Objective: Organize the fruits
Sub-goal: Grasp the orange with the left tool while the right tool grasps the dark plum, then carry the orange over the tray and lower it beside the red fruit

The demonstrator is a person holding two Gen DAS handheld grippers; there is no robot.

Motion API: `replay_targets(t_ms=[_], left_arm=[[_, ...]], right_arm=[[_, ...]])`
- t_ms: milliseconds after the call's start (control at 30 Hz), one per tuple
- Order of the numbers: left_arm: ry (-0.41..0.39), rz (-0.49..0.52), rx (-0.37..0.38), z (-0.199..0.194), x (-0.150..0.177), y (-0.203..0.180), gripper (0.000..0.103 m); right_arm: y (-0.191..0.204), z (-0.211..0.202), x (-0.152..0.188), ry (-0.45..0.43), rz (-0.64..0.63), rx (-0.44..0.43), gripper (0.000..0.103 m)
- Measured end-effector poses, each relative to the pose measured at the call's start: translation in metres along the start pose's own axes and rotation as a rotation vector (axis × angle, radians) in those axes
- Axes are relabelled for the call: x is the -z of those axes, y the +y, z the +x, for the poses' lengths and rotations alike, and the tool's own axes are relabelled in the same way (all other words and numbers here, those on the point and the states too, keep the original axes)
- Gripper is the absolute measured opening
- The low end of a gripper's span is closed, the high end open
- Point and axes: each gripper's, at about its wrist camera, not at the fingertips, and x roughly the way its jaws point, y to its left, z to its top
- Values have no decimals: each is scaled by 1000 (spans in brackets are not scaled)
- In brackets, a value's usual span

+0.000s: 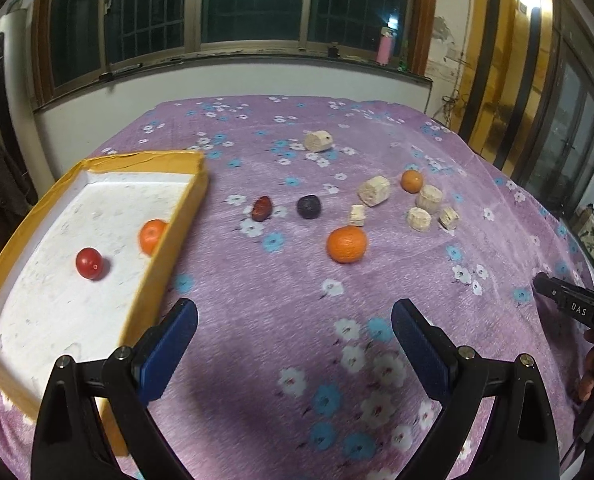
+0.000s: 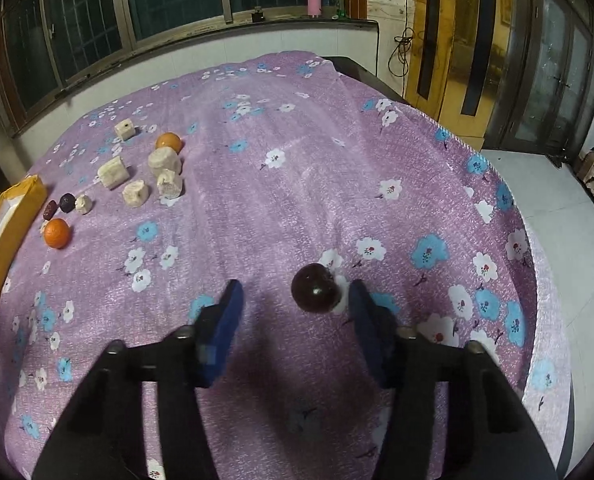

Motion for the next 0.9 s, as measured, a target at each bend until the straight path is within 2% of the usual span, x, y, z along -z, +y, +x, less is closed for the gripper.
replay_targets(t_ms=[133, 200, 433, 500, 900], left_arm=[[11, 18, 2, 16, -6, -9, 98], [19, 19, 1, 23, -7, -11, 98], [59, 31, 8, 41, -11, -18, 97], [57, 33, 2, 42, -12, -18, 97], [81, 21, -14, 58, -19, -17, 95]], right_arm=[[-4, 6, -2, 27, -7, 9, 32], [-5, 7, -3, 30, -19, 25, 23], [-3, 8, -3, 37, -57, 40, 23], [-2, 9, -4, 45, -72, 47, 25], [-5, 13, -9, 37, -78, 30, 23]])
